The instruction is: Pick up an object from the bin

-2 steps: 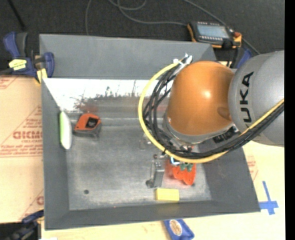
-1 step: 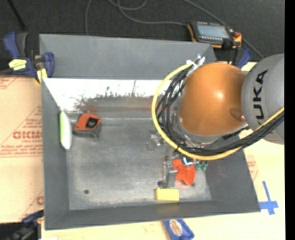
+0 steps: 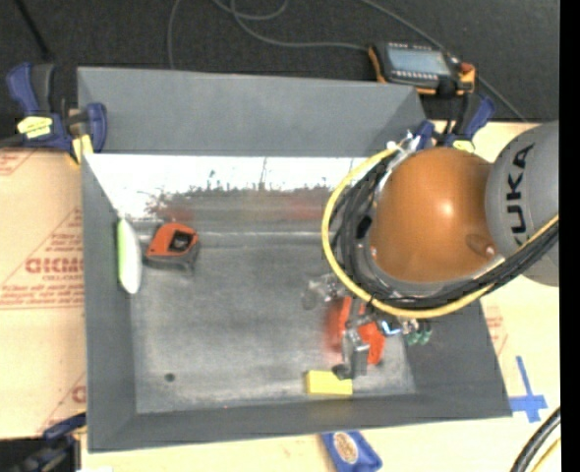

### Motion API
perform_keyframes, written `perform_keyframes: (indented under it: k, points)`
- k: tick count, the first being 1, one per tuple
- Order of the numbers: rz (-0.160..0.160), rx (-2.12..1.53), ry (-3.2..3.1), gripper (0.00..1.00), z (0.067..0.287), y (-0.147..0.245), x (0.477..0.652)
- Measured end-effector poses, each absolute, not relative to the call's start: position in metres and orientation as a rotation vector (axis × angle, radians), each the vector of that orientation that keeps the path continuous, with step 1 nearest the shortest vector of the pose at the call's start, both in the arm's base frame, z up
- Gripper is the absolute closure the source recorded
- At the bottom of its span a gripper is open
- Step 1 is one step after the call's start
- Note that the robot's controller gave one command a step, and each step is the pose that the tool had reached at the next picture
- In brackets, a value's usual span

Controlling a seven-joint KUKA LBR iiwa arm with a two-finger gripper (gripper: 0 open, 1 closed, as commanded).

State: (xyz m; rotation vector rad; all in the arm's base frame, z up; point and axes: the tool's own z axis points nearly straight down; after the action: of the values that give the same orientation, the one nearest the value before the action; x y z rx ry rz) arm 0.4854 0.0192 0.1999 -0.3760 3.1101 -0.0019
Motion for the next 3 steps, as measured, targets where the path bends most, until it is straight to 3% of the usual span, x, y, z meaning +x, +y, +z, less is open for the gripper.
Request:
perform_keyframes:
  k: [1,2,3]
  points:
    - [0.000,-0.434,3.114,0.00,0.174,0.003,0.485]
    - [-0.001,-0.515,3.095,0.00,0.183,-0.059,0.504]
    - [-0.002,-0.386,3.115,0.00,0.186,-0.087,0.485]
